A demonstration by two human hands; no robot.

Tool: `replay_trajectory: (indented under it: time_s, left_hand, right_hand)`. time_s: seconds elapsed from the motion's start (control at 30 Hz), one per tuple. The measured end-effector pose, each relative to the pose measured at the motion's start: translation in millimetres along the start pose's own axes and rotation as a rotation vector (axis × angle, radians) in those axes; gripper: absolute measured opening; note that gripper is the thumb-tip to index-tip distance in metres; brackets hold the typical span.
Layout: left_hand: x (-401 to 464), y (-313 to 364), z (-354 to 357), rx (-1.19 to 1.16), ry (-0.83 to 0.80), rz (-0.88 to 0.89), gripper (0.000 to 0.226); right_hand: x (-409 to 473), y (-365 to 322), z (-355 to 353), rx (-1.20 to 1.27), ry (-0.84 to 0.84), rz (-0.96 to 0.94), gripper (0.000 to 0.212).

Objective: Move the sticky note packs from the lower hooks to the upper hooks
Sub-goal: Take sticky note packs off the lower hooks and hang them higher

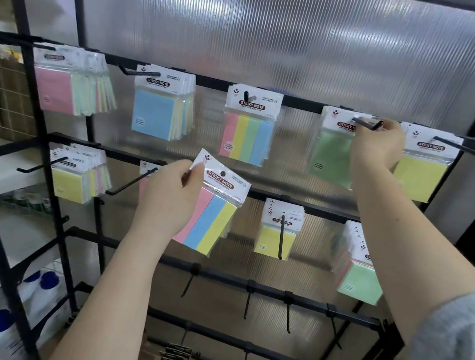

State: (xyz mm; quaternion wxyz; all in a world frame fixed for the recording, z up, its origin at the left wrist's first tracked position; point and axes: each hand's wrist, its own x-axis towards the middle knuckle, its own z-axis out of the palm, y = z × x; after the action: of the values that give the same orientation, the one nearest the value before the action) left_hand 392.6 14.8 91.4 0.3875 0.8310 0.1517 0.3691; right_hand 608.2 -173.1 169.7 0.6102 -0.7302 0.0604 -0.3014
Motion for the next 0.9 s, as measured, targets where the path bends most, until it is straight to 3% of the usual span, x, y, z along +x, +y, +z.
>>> replay_trajectory:
  time_s: [0.1,0.27,0.4,0.67,0.9]
  left_hand:
    - [4,-4,0,-0.052,0.024,0.030,0.042]
    - [16,-3,2,-0.198,0.088,0.122,0.035]
    - [29,11,4,-0.256,0.133,0.179,0.038]
    - [58,35,8,-0.303,0.208,0.257,0.047]
    - [74,35,17,-0.394,0.240,0.185,0.050]
  right_hand:
    - [-3,0,2,0.080,0.004,-0.002,0.035]
    - [-27,17,-2,0.111,-0.087,0.022,0.031]
    - [-61,27,-13,0.149,-0.135,0.008,0.061]
    - [-102,71,-17,0.114,-0.219,0.033,0.056]
    - [-128,102,-20,0.020,-0.327,0.116,0.046]
